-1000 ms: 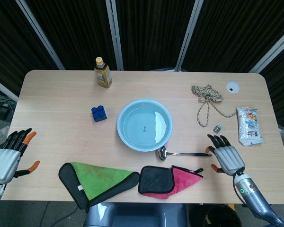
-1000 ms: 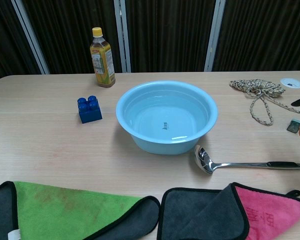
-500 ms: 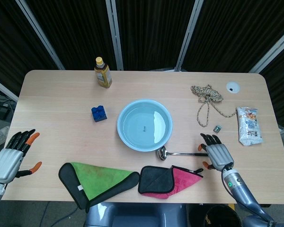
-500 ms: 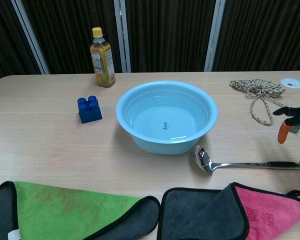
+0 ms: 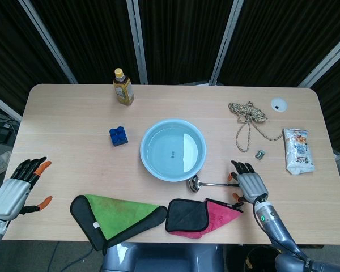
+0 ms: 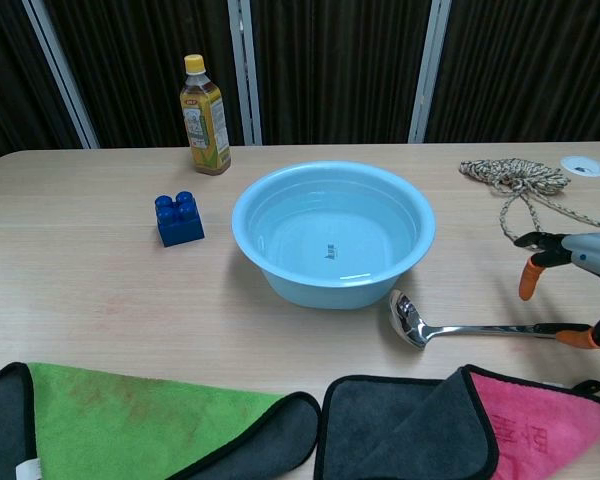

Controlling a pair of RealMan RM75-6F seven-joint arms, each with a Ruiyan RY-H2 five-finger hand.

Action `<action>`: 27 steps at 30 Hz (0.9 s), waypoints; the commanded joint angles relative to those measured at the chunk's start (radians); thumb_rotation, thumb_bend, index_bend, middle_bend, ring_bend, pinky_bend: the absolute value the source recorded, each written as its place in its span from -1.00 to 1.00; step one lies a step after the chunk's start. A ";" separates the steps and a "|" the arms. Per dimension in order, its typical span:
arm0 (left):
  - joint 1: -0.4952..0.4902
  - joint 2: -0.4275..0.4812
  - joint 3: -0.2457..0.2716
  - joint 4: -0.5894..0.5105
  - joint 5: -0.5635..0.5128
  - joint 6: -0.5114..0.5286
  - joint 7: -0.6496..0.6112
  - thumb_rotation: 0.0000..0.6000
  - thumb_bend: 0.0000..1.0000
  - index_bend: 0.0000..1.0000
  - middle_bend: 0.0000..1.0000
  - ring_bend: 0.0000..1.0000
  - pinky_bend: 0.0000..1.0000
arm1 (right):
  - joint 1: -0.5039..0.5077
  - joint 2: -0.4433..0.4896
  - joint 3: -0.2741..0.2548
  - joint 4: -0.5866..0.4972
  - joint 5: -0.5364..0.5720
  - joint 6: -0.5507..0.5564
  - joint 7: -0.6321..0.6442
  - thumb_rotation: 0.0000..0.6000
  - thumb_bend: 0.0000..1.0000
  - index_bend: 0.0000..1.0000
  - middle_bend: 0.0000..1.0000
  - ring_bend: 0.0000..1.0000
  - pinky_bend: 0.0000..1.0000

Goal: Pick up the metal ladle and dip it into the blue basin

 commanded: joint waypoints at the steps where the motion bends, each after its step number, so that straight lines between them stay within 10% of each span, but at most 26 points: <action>1: 0.003 0.008 0.006 0.001 0.007 0.011 -0.017 0.65 -0.41 -1.00 -1.00 -1.00 -1.00 | 0.014 -0.034 0.003 0.032 0.024 -0.016 0.002 1.00 -0.49 -0.28 -1.00 -1.00 -1.00; 27: 0.001 0.008 -0.002 0.020 -0.002 0.035 -0.064 0.65 -0.41 -1.00 -1.00 -1.00 -1.00 | 0.072 -0.144 0.011 0.202 0.056 -0.085 0.091 1.00 -0.48 -0.28 -1.00 -1.00 -1.00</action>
